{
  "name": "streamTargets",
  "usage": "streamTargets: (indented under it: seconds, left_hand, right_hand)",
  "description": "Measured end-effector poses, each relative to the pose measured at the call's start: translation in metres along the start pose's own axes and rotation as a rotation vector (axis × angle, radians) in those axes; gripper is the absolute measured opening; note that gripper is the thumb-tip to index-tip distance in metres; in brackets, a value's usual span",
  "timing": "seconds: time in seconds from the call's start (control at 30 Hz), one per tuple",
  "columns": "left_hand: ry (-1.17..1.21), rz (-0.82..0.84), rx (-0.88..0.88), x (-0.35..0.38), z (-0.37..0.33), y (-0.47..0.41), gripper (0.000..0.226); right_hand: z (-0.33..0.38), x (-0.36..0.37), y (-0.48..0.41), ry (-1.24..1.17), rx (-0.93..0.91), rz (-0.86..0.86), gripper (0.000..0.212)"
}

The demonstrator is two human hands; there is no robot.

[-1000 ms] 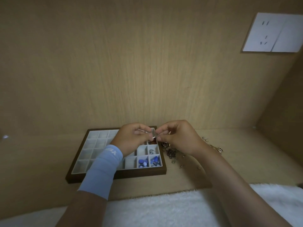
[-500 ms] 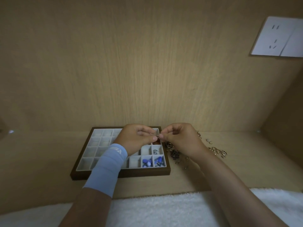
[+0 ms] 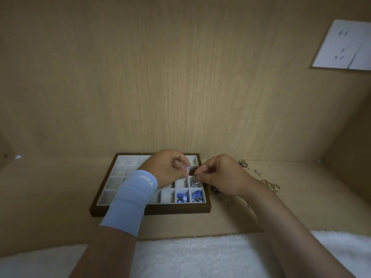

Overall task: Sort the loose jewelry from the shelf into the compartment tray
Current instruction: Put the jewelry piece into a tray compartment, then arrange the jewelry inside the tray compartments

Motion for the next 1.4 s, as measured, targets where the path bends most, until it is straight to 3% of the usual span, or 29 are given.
streamTargets:
  seconds: [0.1,0.2,0.4,0.63,0.77,0.87,1.07,1.13,1.23,1.4]
  left_hand:
    - [-0.077,-0.034,0.021,-0.004,0.002,0.000,0.015]
    - [-0.113,0.002,0.025,0.002,0.002,0.000,0.012]
    - [-0.191,0.028,0.032,0.010,0.003,-0.001,0.010]
    - [-0.274,0.037,0.116,0.015,0.001,0.000,0.011]
    - [-0.347,0.034,0.130,0.018,0.000,-0.002,0.014]
    - [-0.359,-0.027,0.150,0.023,-0.004,-0.003,0.009]
    - [-0.306,-0.081,0.290,0.052,-0.008,-0.004,0.017]
    - [-0.295,-0.093,0.295,0.058,-0.006,-0.005,0.015]
    - [-0.291,-0.112,0.284,0.058,-0.003,-0.006,0.015]
    - [-0.301,-0.116,0.276,0.059,-0.004,-0.006,0.017]
  right_hand:
    - [0.011,0.002,0.001,0.275,-0.084,0.005,0.009]
    - [0.014,0.006,0.002,0.403,-0.118,-0.030,0.010]
    - [0.008,0.006,0.001,0.369,-0.071,-0.138,0.007]
    - [0.001,-0.006,0.001,0.261,-0.077,0.118,0.022]
    - [-0.014,-0.025,-0.001,0.066,-0.053,-0.086,0.022]
    - [-0.025,-0.042,0.000,0.132,-0.033,-0.114,0.020]
    - [-0.028,-0.034,0.001,0.293,0.022,0.118,0.010]
    - [-0.027,-0.029,-0.001,0.374,0.041,0.118,0.006]
    - [-0.021,-0.025,-0.001,0.511,0.059,0.094,0.019]
    - [-0.025,-0.026,-0.001,0.456,0.051,0.071,0.009]
Point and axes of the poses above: each hand's wrist, its own y-axis away from the middle knuckle, its own x-axis out of the palm, z = x × y, the point moved 1 cm from there along -y, towards the middle knuckle, and after that the axes turned 8 degrees about y, right-handed, at the moved point
